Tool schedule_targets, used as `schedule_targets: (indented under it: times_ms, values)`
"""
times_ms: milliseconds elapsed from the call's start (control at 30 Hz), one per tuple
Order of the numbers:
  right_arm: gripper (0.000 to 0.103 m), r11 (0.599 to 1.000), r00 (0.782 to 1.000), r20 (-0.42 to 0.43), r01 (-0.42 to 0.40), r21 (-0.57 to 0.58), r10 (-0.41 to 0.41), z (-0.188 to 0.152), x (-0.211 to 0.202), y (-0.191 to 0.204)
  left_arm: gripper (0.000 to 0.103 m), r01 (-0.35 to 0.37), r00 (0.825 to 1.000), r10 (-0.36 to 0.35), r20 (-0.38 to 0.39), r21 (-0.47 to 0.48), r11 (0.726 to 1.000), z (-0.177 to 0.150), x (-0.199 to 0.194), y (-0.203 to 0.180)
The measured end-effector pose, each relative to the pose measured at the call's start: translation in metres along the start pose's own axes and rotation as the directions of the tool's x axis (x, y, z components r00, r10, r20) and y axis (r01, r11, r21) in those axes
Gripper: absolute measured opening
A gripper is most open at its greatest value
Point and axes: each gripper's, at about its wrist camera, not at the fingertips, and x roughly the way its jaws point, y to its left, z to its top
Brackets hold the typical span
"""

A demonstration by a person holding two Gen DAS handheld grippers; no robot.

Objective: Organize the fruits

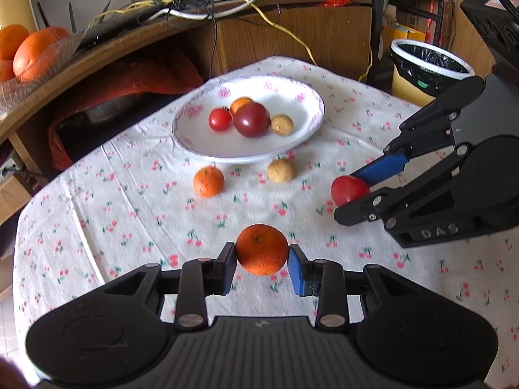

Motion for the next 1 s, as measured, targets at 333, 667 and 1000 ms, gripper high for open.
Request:
schedule_targets:
  times_ms: [333,667,1000]
  values:
    - [0.025,1.000,0.998,0.060,0.014,0.013,-0.015,0.018,-0.007,-0.003,0.043,-0.034,0.998,0.034,0.056,0.003,0.999,0.026,0.006,0.002]
    - [0.026,0.998,0.993,0.107,0.052,0.037,-0.056,0.036,-0.008,-0.018,0.042,-0.069,0.994,0.069,0.081,-0.004,0.998,0.047,0.014,0.007]
    - [0.027,0.992,0.986,0.126,0.106,0.074,-0.114,0.052,0.006,-0.037,0.042,-0.103,0.990,0.102,0.100,0.006,0.995,0.070,0.039,0.012]
